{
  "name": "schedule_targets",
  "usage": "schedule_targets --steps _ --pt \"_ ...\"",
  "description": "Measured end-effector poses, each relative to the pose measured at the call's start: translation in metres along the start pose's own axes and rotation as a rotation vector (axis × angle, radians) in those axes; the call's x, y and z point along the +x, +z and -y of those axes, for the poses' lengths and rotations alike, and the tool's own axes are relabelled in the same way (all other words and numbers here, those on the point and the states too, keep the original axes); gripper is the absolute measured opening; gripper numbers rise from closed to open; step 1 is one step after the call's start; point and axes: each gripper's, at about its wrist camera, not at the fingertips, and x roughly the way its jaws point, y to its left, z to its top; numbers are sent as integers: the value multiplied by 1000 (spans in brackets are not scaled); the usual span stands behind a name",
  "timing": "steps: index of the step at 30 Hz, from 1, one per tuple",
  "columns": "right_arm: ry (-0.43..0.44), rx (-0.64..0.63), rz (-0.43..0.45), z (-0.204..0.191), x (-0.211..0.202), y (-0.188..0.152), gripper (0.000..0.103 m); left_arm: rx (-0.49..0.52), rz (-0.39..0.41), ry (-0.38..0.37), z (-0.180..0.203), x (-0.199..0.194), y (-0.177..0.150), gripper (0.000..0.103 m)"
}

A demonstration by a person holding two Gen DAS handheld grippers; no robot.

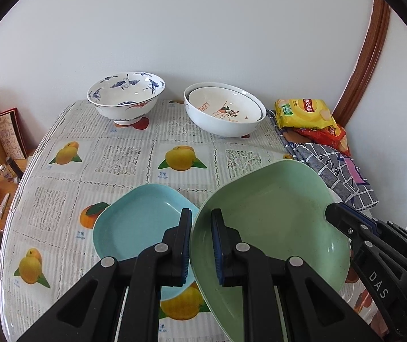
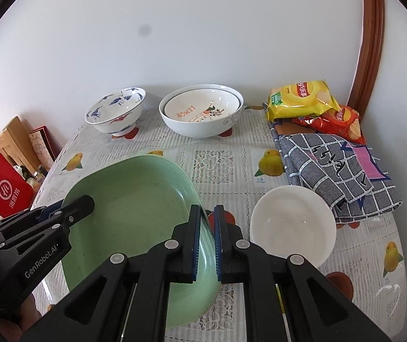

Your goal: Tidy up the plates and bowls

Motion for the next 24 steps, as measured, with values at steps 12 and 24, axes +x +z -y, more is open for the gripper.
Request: schedule_targets --steps 12,24 --pt "2 11 32 -9 -30 -17 9 -17 20 -14 -7 -26 -17 14" --pt "19 25 31 -19 -32 -26 9 -23 15 -11 -16 -30 -23 14"
